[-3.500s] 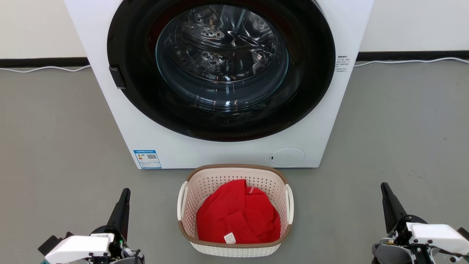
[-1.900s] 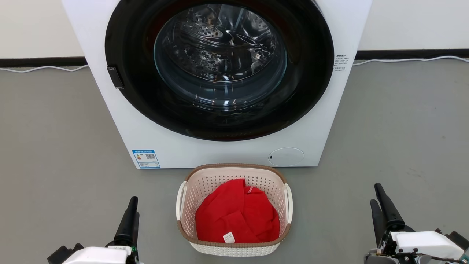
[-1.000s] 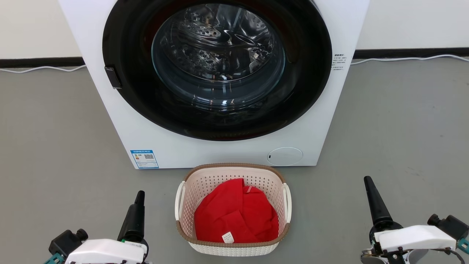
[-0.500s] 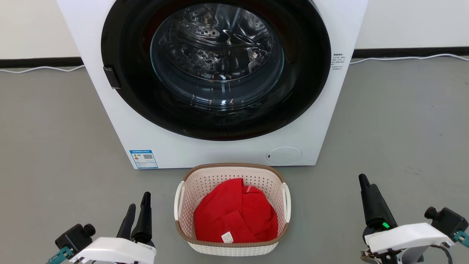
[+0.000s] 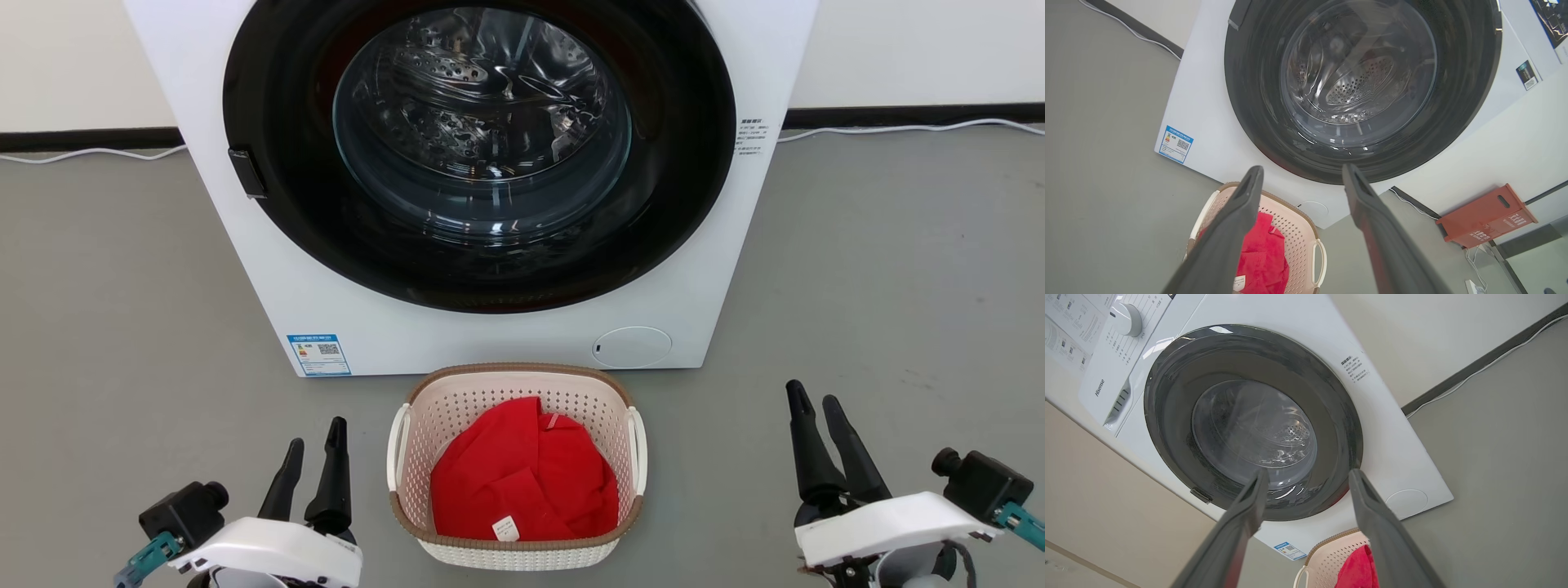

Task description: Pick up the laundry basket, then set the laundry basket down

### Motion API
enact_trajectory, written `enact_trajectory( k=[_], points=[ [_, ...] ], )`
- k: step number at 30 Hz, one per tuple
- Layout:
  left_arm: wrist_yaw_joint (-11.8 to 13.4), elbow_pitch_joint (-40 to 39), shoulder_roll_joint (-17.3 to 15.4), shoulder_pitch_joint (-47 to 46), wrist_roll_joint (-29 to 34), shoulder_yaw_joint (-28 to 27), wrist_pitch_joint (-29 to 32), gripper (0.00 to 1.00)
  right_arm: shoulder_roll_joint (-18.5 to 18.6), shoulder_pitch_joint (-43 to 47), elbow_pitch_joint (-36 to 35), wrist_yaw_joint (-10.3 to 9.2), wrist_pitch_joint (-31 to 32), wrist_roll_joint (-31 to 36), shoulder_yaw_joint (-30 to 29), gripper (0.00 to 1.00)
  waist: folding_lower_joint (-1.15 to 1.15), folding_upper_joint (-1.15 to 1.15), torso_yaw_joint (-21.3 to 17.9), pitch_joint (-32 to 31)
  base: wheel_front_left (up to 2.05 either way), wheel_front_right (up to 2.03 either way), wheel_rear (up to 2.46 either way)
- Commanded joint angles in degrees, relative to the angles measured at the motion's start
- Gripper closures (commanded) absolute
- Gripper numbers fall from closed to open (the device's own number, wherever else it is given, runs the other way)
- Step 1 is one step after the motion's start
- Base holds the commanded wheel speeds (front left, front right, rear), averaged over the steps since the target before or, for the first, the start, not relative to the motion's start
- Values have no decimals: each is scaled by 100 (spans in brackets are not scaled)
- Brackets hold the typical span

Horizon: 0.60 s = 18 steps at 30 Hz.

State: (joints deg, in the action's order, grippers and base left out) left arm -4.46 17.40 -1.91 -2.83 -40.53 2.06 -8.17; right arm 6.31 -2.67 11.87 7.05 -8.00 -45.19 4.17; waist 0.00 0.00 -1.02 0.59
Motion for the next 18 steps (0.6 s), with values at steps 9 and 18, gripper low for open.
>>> enact_trajectory(
  k=[9, 18],
  points=[
    [84, -133, -71, -340, 688, -49, -221, 0, 100, -314, -135, 34, -237, 665, 228, 0, 0, 0, -6, 7, 0, 0, 0],
    [128, -116, -80, -381, 1162, 17, -371, 0, 138, -343, -121, 37, -388, 1165, 322, 0, 0, 0, -21, 12, 0, 0, 0]
  ],
)
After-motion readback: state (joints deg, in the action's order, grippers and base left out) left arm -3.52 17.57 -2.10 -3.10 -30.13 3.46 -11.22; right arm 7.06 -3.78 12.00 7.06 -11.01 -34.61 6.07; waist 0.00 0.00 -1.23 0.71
